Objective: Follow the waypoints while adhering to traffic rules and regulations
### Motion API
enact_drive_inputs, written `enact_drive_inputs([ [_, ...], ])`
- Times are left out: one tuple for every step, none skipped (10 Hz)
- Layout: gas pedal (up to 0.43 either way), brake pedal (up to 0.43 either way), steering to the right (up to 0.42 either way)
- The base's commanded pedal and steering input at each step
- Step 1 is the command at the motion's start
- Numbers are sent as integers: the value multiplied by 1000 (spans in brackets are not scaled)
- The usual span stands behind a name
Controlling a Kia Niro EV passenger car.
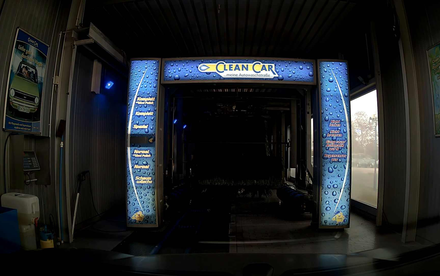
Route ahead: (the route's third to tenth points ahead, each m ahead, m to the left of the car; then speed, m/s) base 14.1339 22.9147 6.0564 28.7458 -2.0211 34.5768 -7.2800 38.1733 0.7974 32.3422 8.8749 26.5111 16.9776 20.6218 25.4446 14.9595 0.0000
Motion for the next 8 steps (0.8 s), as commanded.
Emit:
enact_drive_inputs([
  [0,0,-14],
  [0,0,-14],
  [0,0,-14],
  [0,0,-14],
  [0,0,-14],
  [0,0,-14],
  [0,0,-14],
  [0,0,-14],
])
